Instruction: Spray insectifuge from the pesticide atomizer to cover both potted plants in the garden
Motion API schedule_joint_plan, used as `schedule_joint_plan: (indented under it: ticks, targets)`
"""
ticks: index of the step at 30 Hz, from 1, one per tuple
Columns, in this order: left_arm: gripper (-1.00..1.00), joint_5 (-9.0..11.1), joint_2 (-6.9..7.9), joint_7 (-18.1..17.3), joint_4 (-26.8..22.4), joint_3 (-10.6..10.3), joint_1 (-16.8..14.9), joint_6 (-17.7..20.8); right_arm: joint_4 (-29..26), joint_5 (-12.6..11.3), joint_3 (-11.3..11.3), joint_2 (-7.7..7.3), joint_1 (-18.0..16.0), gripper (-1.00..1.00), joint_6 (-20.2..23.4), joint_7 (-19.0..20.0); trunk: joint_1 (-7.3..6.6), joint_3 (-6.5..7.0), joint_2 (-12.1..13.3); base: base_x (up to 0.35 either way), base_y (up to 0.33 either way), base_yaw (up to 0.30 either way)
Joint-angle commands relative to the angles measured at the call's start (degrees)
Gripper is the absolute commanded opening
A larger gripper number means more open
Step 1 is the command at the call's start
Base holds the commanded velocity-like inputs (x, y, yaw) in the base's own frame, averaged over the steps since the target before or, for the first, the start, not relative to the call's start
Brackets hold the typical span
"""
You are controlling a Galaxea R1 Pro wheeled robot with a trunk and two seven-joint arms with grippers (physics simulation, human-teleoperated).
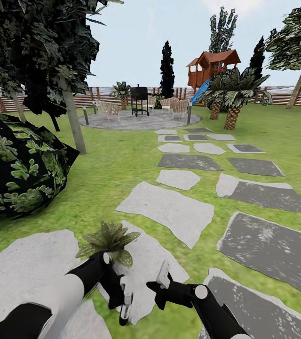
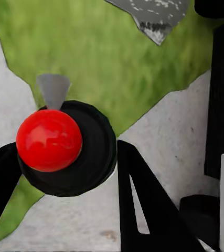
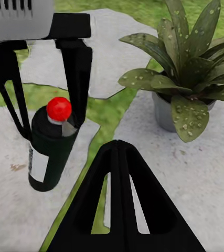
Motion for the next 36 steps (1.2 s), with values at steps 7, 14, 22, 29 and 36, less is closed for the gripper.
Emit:
schedule_joint_plan:
  ticks: [7,14,22,29,36]
  targets:
    - [-1.0,-0.26,5.14,-0.26,-0.06,0.01,2.01,0.13,-0.05,0.73,-0.09,-0.07,-0.02,-1.0,-0.37,0.03,-0.01,-0.05,-0.02,0.0,0.0,0.0]
    - [-1.0,-0.28,11.04,-0.25,-0.08,-0.02,3.5,0.03,0.2,0.93,-0.15,-0.5,-0.02,-1.0,-0.45,-0.01,-0.01,-0.05,-0.02,0.0,0.0,0.0]
    - [-1.0,-0.34,15.34,-0.25,-0.1,-0.02,5.73,-0.19,0.4,0.96,-0.25,-2.57,-0.02,1.0,-0.45,-0.07,-0.01,-0.05,-0.02,0.0,0.0,0.0]
    - [-1.0,1.83,15.13,10.22,-0.07,0.81,6.49,-0.06,0.86,0.92,-0.52,-3.52,0.07,1.0,-0.63,-0.6,-0.01,-0.05,-0.02,0.0,0.0,0.0]
    - [-1.0,20.97,13.84,27.95,3.7,0.94,8.97,-4.88,20.68,0.31,-0.7,-7.65,0.24,1.0,-11.75,-30.87,-0.01,-0.05,-0.02,0.0,0.0,0.0]
